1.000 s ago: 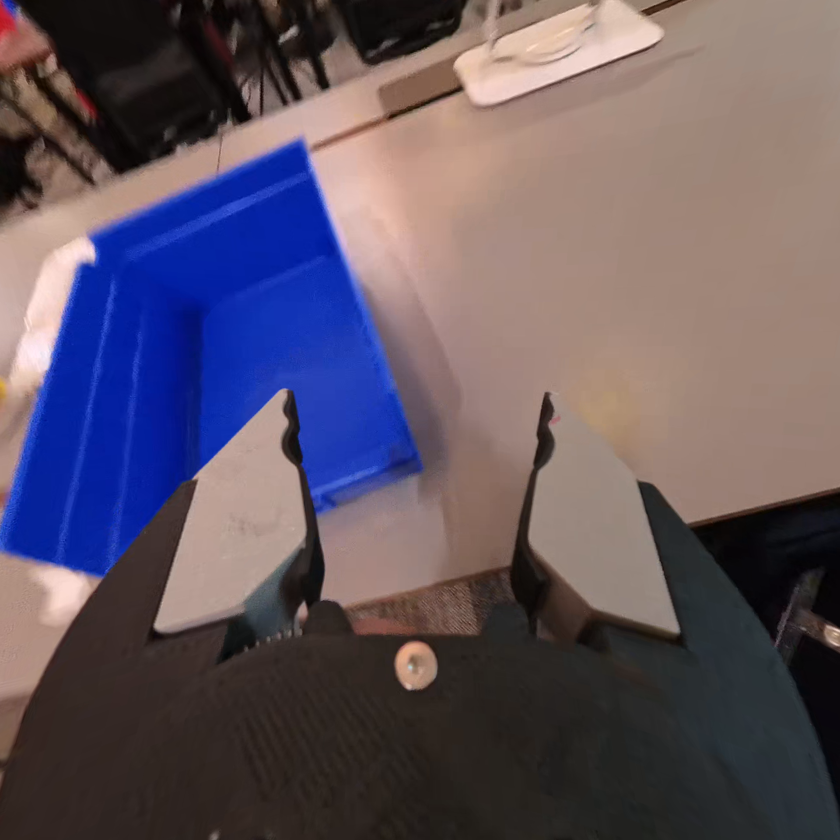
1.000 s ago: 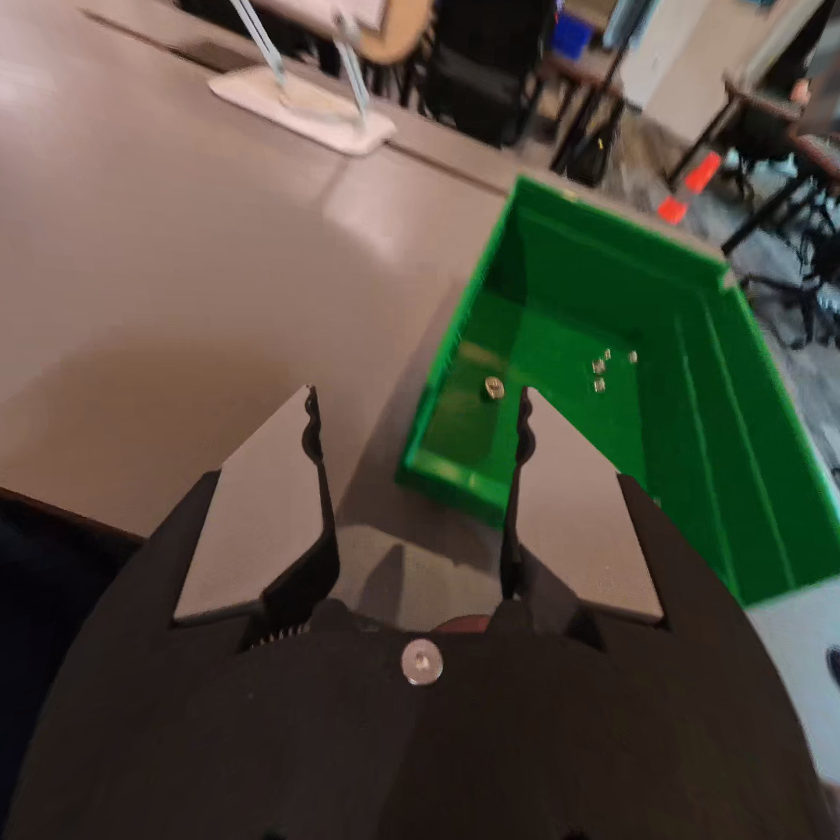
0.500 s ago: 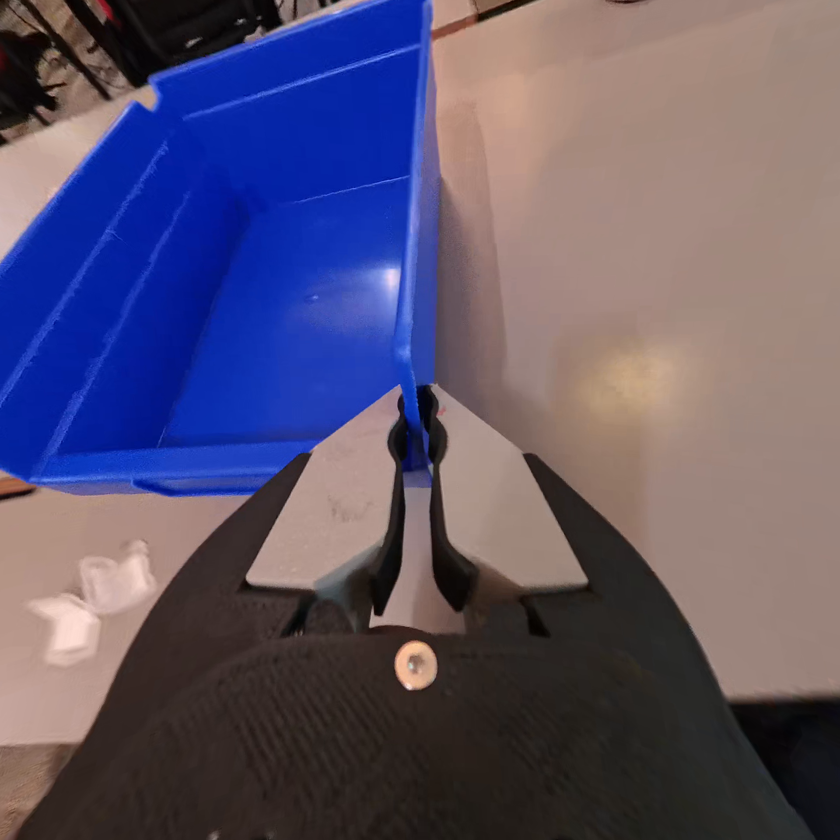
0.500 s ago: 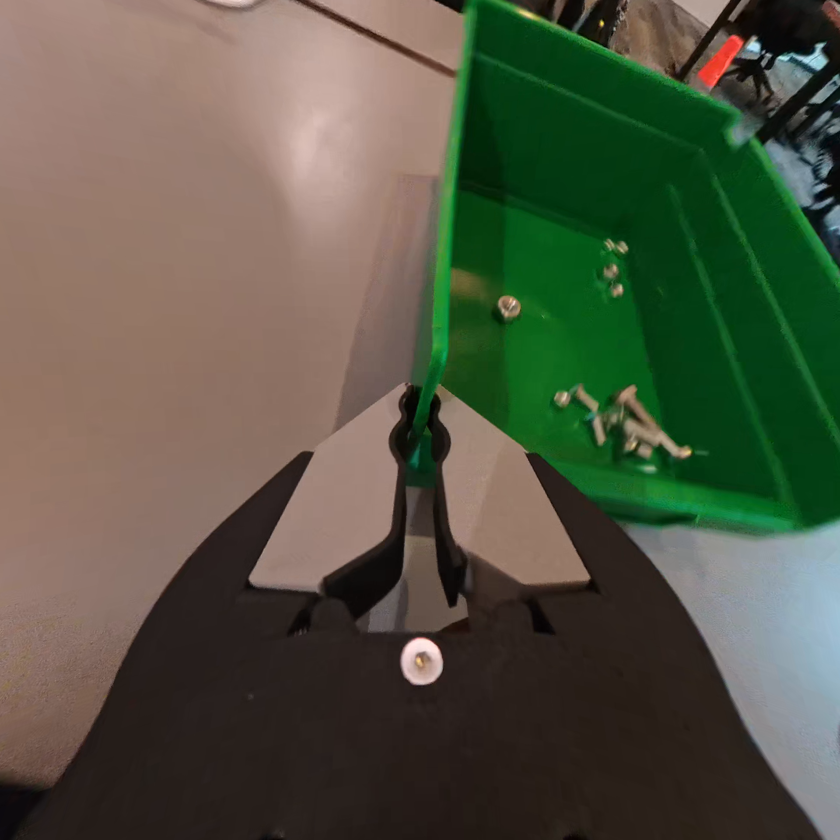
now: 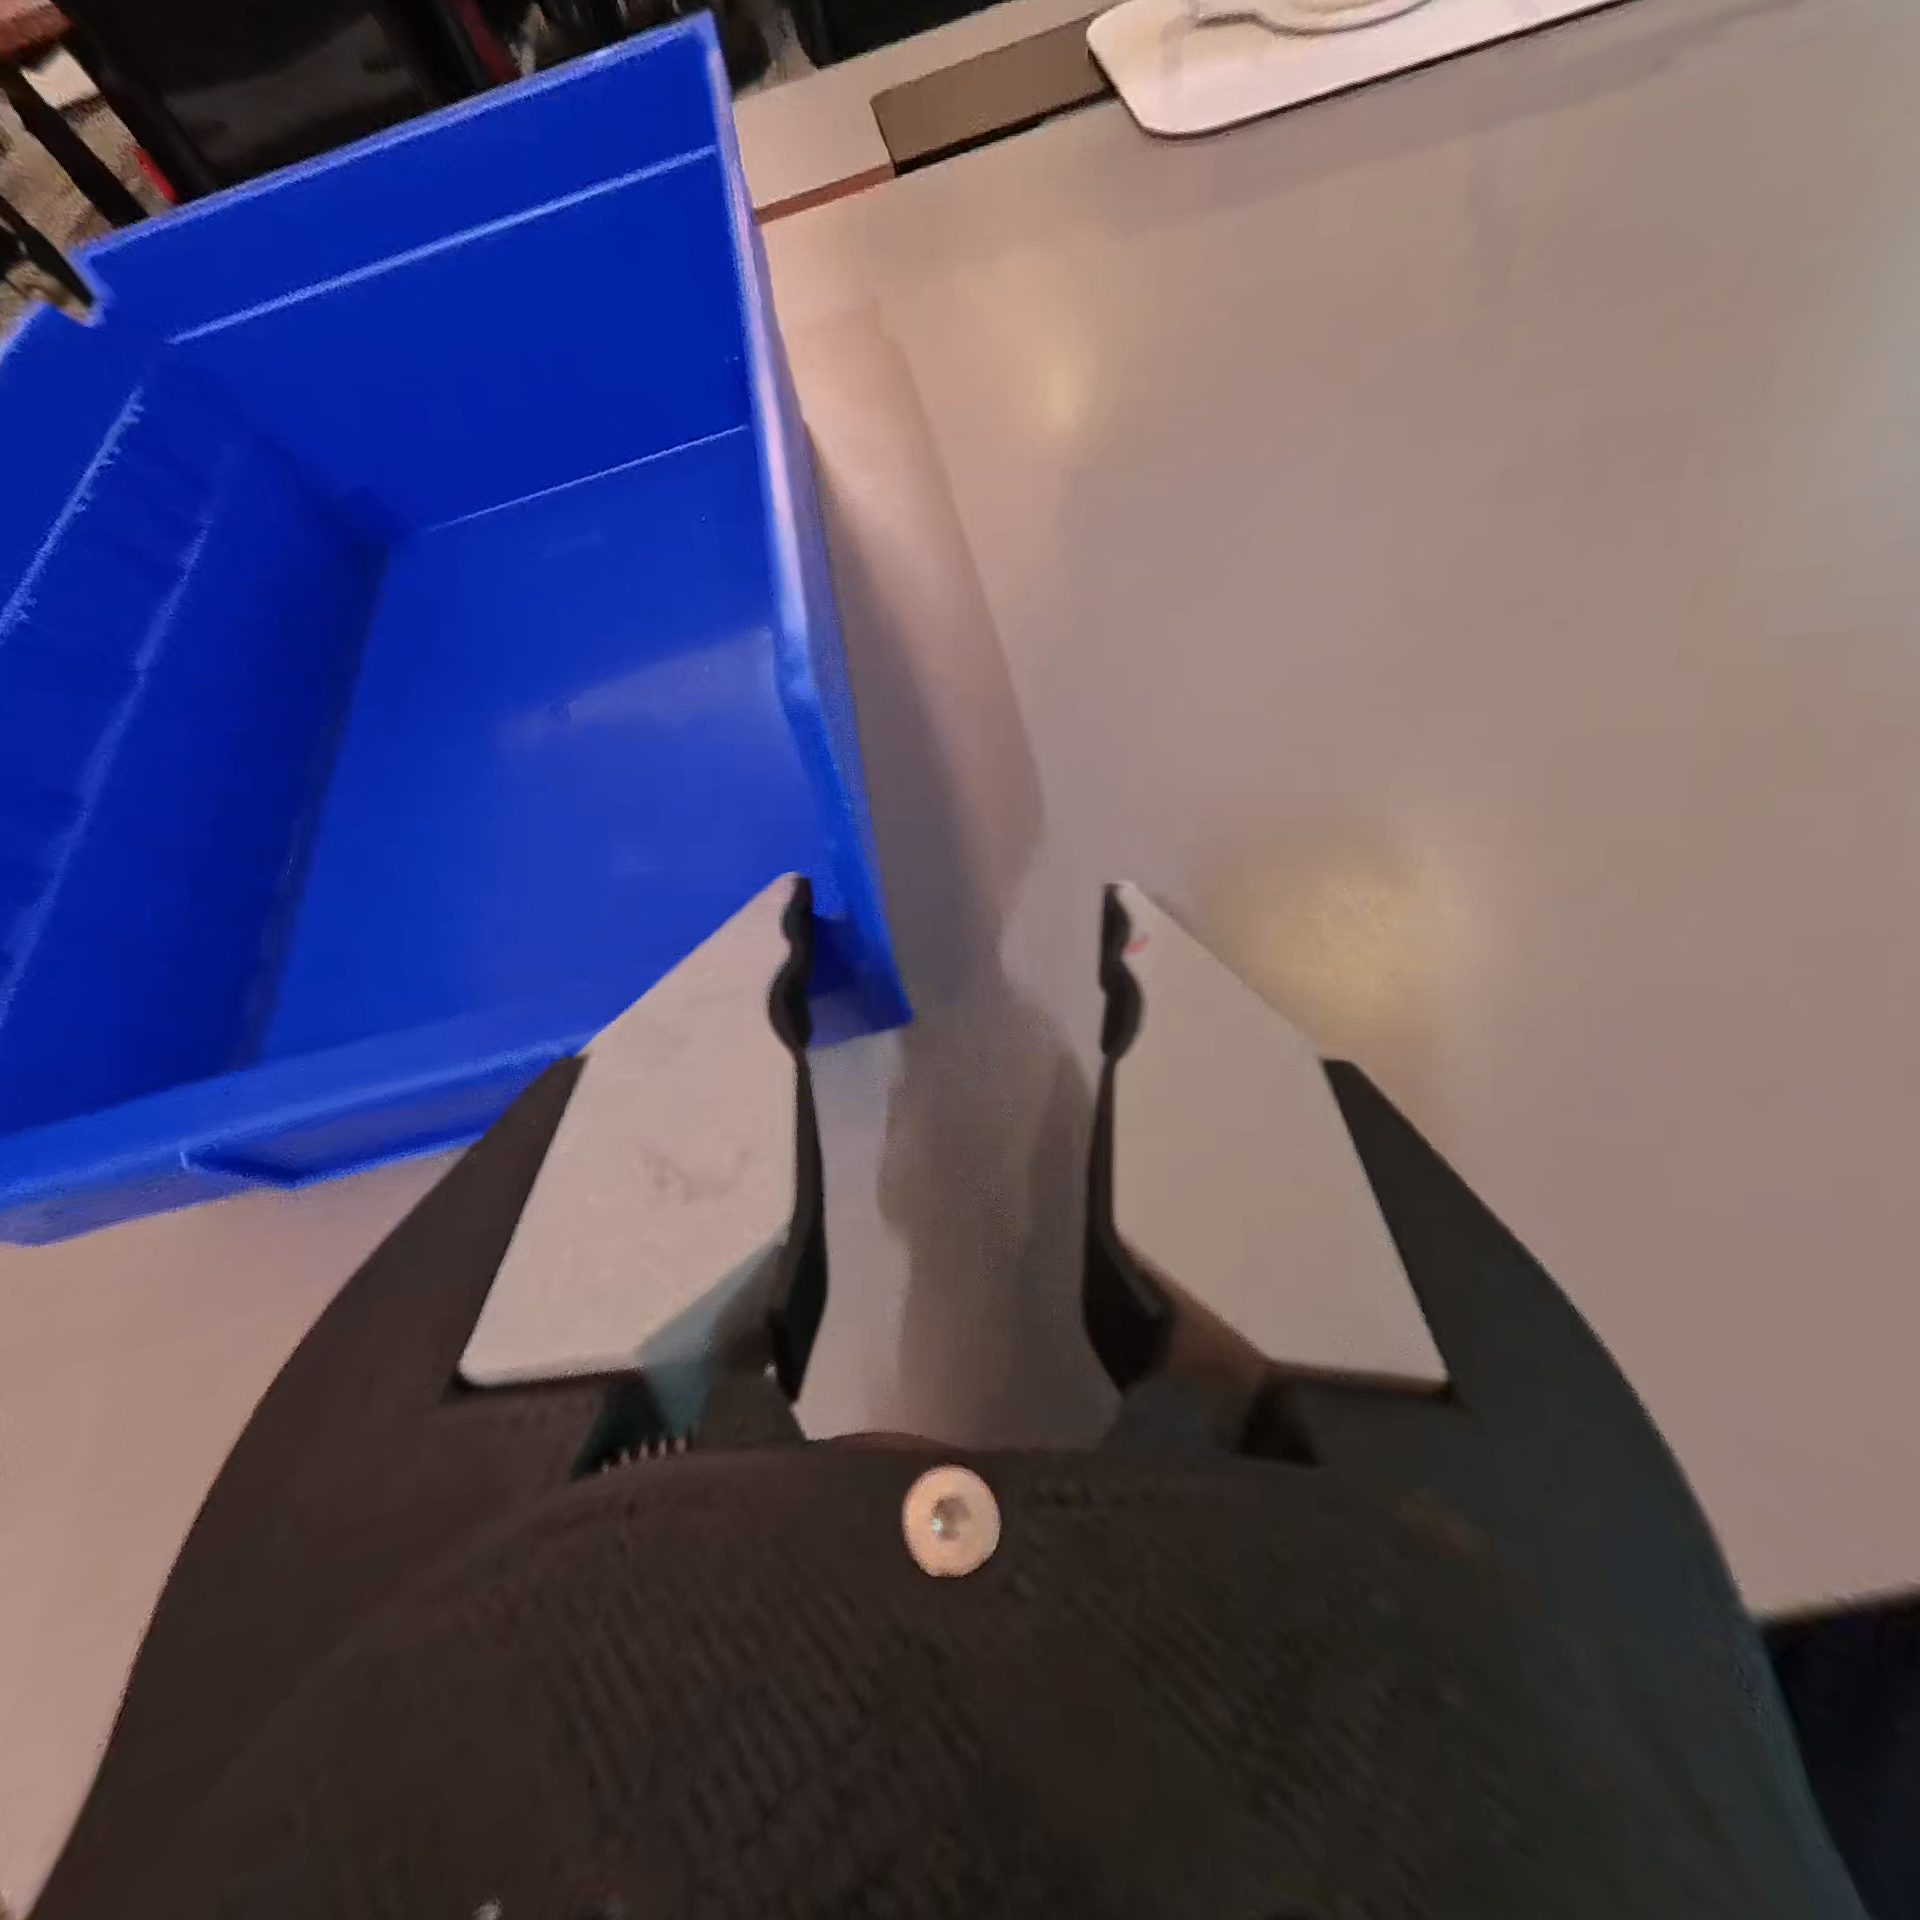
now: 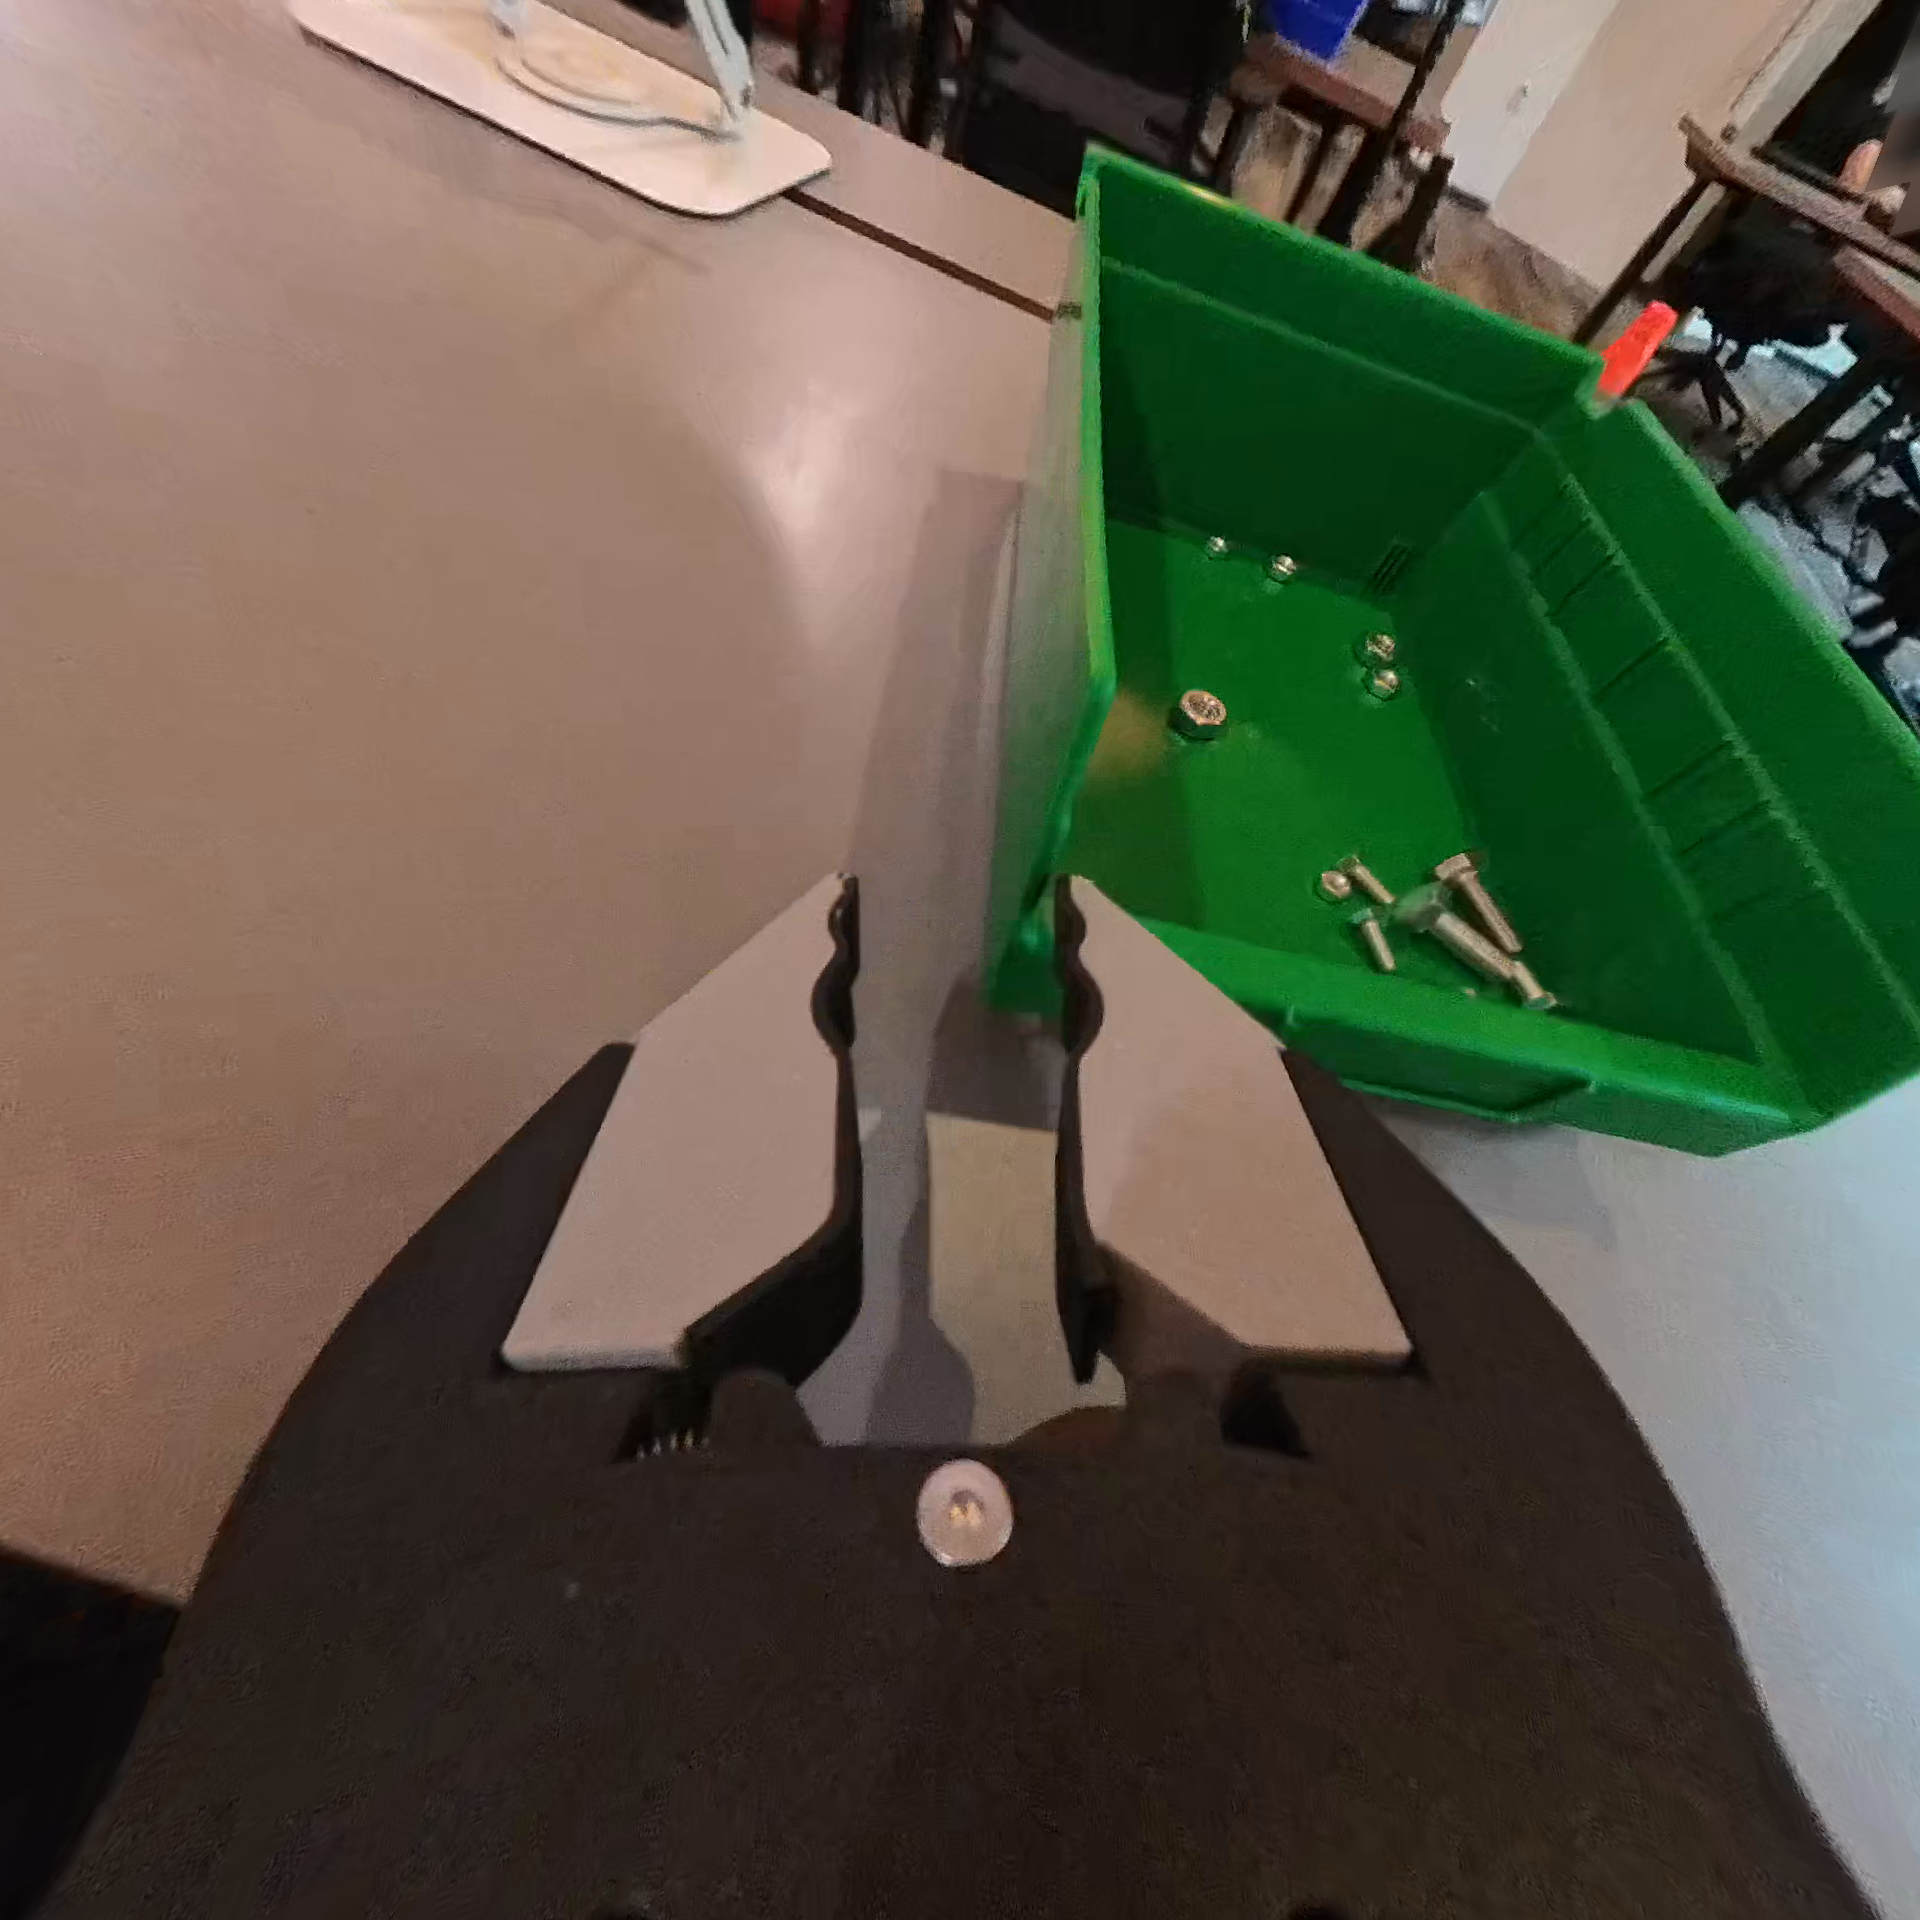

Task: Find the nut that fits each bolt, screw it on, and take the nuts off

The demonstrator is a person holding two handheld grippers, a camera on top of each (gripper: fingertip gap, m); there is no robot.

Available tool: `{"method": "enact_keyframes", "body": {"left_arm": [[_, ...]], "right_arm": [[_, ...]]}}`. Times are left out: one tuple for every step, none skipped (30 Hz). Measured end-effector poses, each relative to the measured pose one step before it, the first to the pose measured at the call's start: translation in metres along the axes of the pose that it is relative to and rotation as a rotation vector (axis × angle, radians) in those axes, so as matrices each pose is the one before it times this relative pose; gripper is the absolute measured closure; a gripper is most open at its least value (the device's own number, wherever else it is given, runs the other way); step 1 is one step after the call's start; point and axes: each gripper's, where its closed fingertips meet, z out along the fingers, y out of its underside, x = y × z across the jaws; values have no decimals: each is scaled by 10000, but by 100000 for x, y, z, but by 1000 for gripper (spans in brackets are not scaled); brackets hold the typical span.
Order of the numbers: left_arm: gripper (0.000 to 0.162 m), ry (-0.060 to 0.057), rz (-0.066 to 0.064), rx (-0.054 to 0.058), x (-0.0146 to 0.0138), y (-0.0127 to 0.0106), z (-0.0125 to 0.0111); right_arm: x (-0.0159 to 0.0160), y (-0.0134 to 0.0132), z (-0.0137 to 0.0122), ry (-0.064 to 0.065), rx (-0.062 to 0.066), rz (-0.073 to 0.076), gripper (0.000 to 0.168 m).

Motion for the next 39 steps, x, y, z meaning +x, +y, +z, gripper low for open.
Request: {"method": "enact_keyframes", "body": {"left_arm": [[100, 3, -3, 83, 41, 464, -914], [94, 9, 19, -32, -144, 580, -902], [91, 23, 66, -105, -314, 618, -876], [92, 23, 83, -136, -539, 587, -780], [84, -23, 61, -214, -800, 572, -617], [78, 41, 125, -270, -856, 531, -476], [80, 3, 97, -155, -1009, 314, -376], [82, 95, -26, -43, -803, 79, -264], [81, 326, -112, -7, -246, -120, -118], [78, 367, -158, 46, 79, -332, 12], [78, 279, -138, 150, 212, -557, 114], [82, 130, -55, 207, 219, -625, 253], [88, -50, 3, 99, 58, -412, 400], [90, -168, -7, -32, -111, -219, 525], [95, -152, -9, -41, -80, -196, 609], [100, -86, 3, -41, 72, -188, 668], [102, -26, -11, -101, 210, -126, 752], [101, -154, -33, -198, 34, 1, 808], [84, -593, 98, -201, -563, -53, 692], [79, -567, 247, -204, -492, -97, 605], [82, -445, 229, -174, -311, -164, 478], [99, -334, 266, -88, -170, -330, 293], [140, -166, 362, 152, 9, -677, 0], [147, 287, -63, 46, 492, -507, 176], [153, 251, -59, -65, 363, -327, 204], [158, 285, -147, -54, 367, -317, 156], [158, -120, -69, -19, -181, -299, 94], [159, -92, -130, 60, -274, -373, -47], [159, 66, -178, 84, -255, -398, -168], [159, 131, -204, 211, -214, -586, -364], [159, 199, -271, 305, -142, -763, -492], [159, 232, -319, 404, -54, -957, -607], [159, 180, -200, 368, 19, -1009, -623], [159, 125, -60, 232, 112, -923, -587], [159, 16, 45, 170, 146, -955, -585], [159, -34, 59, 173, 185, -1027, -567], [159, -9, 37, 196, 215, -1121, -552], [159, 34, 26, 230, 203, -1207, -552], [159, 128, -27, 269, 272, -1312, -592]], "right_arm": [[-17, 270, -1122, -133, 225, -211, 133], [278, 521, -1114, -57, 25, -303, 133], [425, 662, -1060, -95, -98, -340, 131], [470, 711, -949, -167, -121, -384, 131], [626, 814, -759, -145, -134, -398, 130], [719, 897, -488, -165, -144, -280, 127], [424, 783, -223, -381, -143, -70, 121], [425, 494, -19, -340, -45, 114, 118], [529, 219, 144, -152, 22, 209, 115], [326, -66, 296, -100, 22, 256, 110], [51, -470, 384, -53, 134, 232, 108], [-199, -733, 428, -7, 261, 73, 105], [-380, -933, 464, 15, 384, -105, 105], [-172, -932, 580, 229, 386, -85, 107], [257, -850, 695, 430, 300, -30, 110], [200, -704, 747, 366, 177, 23, 108], [-152, -682, 745, 102, 164, 104, 106], [-218, -696, 884, 31, 127, 173, 106], [-354, -455, 854, -42, -101, 135, 103], [-300, -454, 694, 5, -185, 104, 100], [46, 8, 934, 171, -303, 117, 101], [124, 176, 950, 218, -462, 15, 110], [-56, 172, 1099, 25, -432, -92, 133], [-419, 264, 282, -43, -287, -14, 165], [116, -80, 317, 130, -117, 49, 165], [-167, -67, 257, 87, -54, 90, 166], [-108, -378, 91, 71, -81, -20, 166], [-364, -146, 254, 31, -75, 111, 166], [-533, -265, 55, 15, -80, 143, 166], [-870, -476, 165, -62, -67, 79, 164], [-1244, -594, 303, -125, -66, -22, 162], [-1420, -671, 158, -157, -42, -65, 159], [-1375, -394, -11, -132, -8, 11, 158], [-1636, -775, 365, -90, 14, 139, 156], [-1877, -839, 330, -124, 13, -47, 155], [-1951, -878, 423, -167, 34, -33, 154], [-2037, -913, 432, -159, 41, 59, 153], [-1989, -887, 522, -1, 26, 101, 154], [-2118, -805, 605, -20, 5, 131, 154]]}}
